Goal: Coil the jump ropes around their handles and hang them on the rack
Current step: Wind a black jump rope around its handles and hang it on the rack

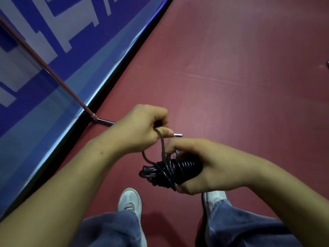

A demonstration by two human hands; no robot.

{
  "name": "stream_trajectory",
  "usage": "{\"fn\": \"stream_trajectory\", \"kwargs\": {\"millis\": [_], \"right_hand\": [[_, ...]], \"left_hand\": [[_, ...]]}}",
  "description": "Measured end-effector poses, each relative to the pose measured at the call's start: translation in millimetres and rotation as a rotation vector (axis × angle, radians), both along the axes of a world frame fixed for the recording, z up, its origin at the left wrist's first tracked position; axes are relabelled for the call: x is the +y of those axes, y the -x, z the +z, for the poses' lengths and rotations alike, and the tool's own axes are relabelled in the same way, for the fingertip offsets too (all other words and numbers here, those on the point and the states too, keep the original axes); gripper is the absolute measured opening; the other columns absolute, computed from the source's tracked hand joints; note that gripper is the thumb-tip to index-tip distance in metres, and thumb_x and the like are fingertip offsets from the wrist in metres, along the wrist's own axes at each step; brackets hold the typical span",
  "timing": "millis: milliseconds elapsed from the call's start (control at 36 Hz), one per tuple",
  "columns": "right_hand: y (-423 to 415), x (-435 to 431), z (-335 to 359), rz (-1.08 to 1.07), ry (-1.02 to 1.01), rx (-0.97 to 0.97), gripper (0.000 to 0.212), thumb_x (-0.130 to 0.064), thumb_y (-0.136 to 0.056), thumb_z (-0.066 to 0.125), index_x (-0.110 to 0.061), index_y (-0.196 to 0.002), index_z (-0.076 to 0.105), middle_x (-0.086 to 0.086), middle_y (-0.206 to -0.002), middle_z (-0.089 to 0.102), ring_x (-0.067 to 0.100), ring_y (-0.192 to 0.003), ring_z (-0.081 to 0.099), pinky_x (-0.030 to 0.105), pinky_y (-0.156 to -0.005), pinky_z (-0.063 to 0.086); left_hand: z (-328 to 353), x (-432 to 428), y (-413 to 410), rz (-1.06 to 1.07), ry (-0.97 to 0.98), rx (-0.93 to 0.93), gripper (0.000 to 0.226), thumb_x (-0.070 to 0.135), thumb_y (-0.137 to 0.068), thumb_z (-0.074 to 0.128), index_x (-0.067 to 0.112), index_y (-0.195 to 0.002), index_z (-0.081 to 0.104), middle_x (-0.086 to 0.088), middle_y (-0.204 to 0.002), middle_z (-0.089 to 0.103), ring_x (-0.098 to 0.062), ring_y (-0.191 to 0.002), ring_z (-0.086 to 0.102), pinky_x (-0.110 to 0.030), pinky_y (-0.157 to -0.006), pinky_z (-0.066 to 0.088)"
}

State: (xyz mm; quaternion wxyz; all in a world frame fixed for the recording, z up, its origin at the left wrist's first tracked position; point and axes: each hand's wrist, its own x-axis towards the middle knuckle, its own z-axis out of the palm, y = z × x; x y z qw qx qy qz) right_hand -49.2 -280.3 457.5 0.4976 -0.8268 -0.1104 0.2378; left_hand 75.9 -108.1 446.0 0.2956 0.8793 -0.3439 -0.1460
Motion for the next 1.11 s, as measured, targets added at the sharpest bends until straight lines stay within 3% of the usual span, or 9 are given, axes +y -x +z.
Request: {"fn": "stream_trajectory", "kwargs": {"millis": [83, 194, 333, 639, 722, 806, 944, 1028, 1111], "right_hand": [[-0.6, 6.4, 4.6, 0.025, -0.12, 0.069, 0.044, -0.001, -0.079, 0.083, -0.028, -0.101, 0.058, 0.01, -0.08, 0.068, 0.021, -0.063, 0.056, 0.039, -0.058, 0.049], [-0.6, 12.1, 12.8, 0.012, -0.264, 0.142, 0.035, -0.019, -0.075, 0.09, -0.027, -0.099, 0.065, -0.014, -0.083, 0.071, 0.002, -0.074, 0.064, 0.019, -0.072, 0.049], [-1.2, 20.5, 3.2, -0.09, -0.059, 0.034, 0.041, -0.056, -0.079, 0.08, -0.019, -0.093, 0.069, 0.006, -0.08, 0.073, 0.029, -0.068, 0.059, 0.047, -0.064, 0.049], [-2.5, 13.4, -6.0, -0.066, 0.094, 0.007, 0.027, -0.052, -0.088, 0.064, -0.025, -0.091, 0.07, 0.006, -0.075, 0.063, 0.026, -0.069, 0.057, 0.043, -0.062, 0.048], [-2.3, 5.8, -4.3, -0.052, 0.006, 0.08, 0.03, -0.052, -0.084, 0.065, -0.022, -0.087, 0.07, 0.009, -0.073, 0.063, 0.023, -0.063, 0.056, 0.045, -0.061, 0.048], [-2.6, 1.1, -2.5, -0.02, -0.075, 0.124, 0.024, -0.046, -0.086, 0.066, -0.022, -0.082, 0.07, 0.012, -0.069, 0.058, 0.015, -0.059, 0.052, 0.034, -0.055, 0.043], [-3.1, -4.2, 2.6, -0.004, -0.169, 0.141, 0.018, -0.038, -0.09, 0.062, -0.027, -0.078, 0.071, 0.009, -0.066, 0.054, 0.016, -0.054, 0.046, 0.027, -0.049, 0.035], [-3.0, -7.9, 3.1, -0.012, -0.152, 0.154, 0.023, -0.037, -0.091, 0.061, -0.02, -0.079, 0.071, 0.007, -0.064, 0.051, 0.015, -0.051, 0.045, 0.022, -0.046, 0.034], [-2.7, -13.0, -1.5, -0.036, -0.108, 0.182, 0.044, -0.04, -0.091, 0.059, 0.003, -0.09, 0.068, 0.004, -0.061, 0.048, 0.012, -0.047, 0.042, 0.02, -0.043, 0.033]], "left_hand": [[-1.8, -9.5, 3.0, 0.059, -0.006, -0.052, 0.031, 0.035, -0.092, 0.072, 0.017, -0.074, 0.053, 0.001, -0.066, 0.055, -0.017, -0.062, 0.051, -0.032, -0.059, 0.042], [3.9, -17.2, 1.3, 0.163, 0.004, -0.17, 0.031, 0.035, -0.097, 0.066, 0.013, -0.08, 0.05, -0.004, -0.069, 0.054, -0.031, -0.07, 0.056, -0.041, -0.063, 0.048], [8.4, -16.6, -0.5, 0.252, 0.062, -0.293, 0.033, 0.03, -0.096, 0.067, 0.022, -0.074, 0.043, 0.001, -0.068, 0.051, -0.03, -0.068, 0.055, -0.045, -0.064, 0.052], [22.4, -6.9, -11.2, 0.335, -0.096, -0.353, 0.012, 0.015, -0.078, 0.062, 0.015, -0.077, 0.051, -0.006, -0.075, 0.058, -0.027, -0.068, 0.057, -0.044, -0.058, 0.056], [20.0, -0.6, -18.9, 0.251, -0.174, -0.15, 0.023, 0.018, -0.076, 0.071, 0.015, -0.071, 0.049, -0.001, -0.069, 0.058, -0.029, -0.065, 0.056, -0.041, -0.057, 0.05], [17.5, 10.2, -23.9, 0.127, -0.024, 0.268, 0.043, 0.015, -0.075, 0.084, 0.017, -0.065, 0.043, 0.002, -0.056, 0.048, -0.02, -0.055, 0.045, -0.036, -0.056, 0.039], [10.1, 25.8, -28.2, -0.117, 0.198, 0.886, 0.034, 0.002, -0.07, 0.069, 0.013, -0.068, 0.037, -0.006, -0.062, 0.041, -0.017, -0.058, 0.041, -0.03, -0.057, 0.037], [11.2, 36.2, -35.9, -0.212, 0.239, 1.113, 0.039, 0.017, -0.066, 0.073, 0.012, -0.071, 0.034, -0.006, -0.067, 0.031, -0.018, -0.059, 0.029, -0.028, -0.054, 0.034], [12.9, 45.2, -41.3, -0.233, 0.244, 1.153, 0.056, 0.035, -0.067, 0.085, 0.013, -0.067, 0.034, -0.002, -0.064, 0.029, -0.016, -0.057, 0.025, -0.025, -0.05, 0.031]]}}
